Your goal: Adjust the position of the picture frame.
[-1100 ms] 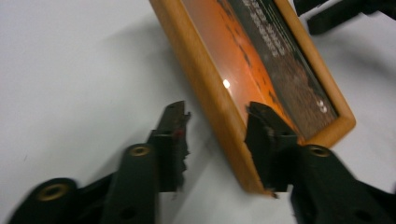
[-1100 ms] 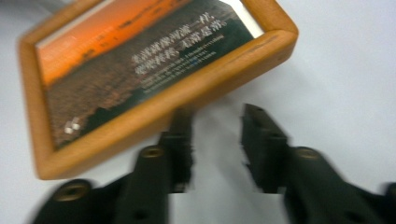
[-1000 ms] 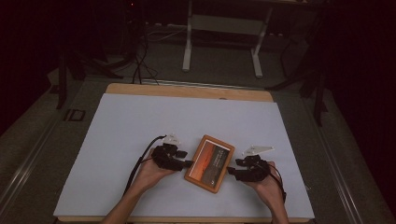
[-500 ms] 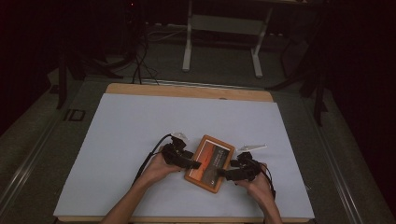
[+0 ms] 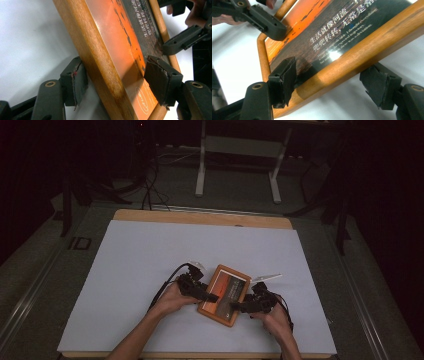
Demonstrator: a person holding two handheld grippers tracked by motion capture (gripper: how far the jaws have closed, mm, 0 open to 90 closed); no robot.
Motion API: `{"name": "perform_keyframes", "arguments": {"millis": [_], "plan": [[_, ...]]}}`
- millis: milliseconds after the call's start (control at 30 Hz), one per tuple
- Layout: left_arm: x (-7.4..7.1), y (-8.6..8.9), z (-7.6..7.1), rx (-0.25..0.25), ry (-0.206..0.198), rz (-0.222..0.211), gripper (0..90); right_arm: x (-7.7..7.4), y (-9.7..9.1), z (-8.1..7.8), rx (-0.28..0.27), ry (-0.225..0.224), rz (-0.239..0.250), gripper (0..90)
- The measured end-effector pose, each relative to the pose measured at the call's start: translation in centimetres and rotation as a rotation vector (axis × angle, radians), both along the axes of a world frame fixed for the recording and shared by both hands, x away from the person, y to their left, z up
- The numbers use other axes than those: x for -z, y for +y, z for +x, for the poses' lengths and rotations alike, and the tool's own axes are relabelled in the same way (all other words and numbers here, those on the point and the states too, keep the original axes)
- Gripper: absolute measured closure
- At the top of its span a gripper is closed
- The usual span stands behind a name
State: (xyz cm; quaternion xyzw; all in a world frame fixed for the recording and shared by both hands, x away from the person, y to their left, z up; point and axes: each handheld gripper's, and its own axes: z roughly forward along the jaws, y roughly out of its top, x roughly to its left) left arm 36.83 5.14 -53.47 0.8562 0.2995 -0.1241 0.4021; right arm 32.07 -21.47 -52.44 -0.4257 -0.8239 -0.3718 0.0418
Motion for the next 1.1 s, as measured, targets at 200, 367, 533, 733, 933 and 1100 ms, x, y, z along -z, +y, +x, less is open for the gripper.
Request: {"name": "perform_keyframes", "arguments": {"millis": [200, 367, 533, 733, 933, 1100], "plan": [[-0.4, 0.2, -0.1, -0.005, -0.003, 0.005, 37.6, 0.0, -0.3, 0.3, 0.004, 0.028, 0.038, 35.4], [-1.2, 0.8, -0.7, -0.009, -0.04, 0.009, 43.7, -1.1, -0.3, 0.0, -0.007, -0.012, 0.047, 43.8], [-2.3, 2.3, -2.4, -0.05, -0.093, -0.015, 53.1, -2.3, -0.2, -0.5, -0.027, -0.057, 0.061, 51.8], [-3.4, 4.0, -4.2, -0.089, -0.138, -0.04, 64.6, -3.6, 0.2, -0.9, -0.048, -0.091, 0.086, 59.6], [-3.6, 4.3, -5.1, -0.117, -0.154, -0.048, 66.2, -4.1, 0.4, -1.2, -0.066, -0.109, 0.094, 61.3], [-3.7, 4.8, -5.3, -0.133, -0.141, -0.075, 67.6, -4.3, 0.4, -1.1, -0.077, -0.11, 0.12, 62.5]]}}
